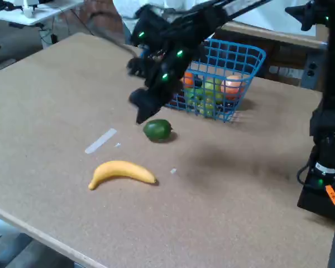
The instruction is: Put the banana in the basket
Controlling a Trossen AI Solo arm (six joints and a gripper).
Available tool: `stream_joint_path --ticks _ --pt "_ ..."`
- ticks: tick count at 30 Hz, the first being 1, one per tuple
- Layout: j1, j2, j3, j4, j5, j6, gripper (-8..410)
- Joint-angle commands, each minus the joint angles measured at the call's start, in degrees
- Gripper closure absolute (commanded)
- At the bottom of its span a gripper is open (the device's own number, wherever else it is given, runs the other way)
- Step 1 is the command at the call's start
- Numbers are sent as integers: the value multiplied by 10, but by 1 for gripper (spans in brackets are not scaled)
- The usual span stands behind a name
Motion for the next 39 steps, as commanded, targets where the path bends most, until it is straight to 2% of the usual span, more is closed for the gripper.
stream_joint_path --ticks 1,7,13,27,36,39 --pt "30 58 39 -4 -12 5 183" --pt "60 115 70 -4 -16 10 183" --pt "67 141 68 -4 -15 10 183" --pt "71 149 66 -4 6 -31 183" --pt "69 149 66 -5 18 -31 182" --pt "69 149 66 -6 19 -31 164"
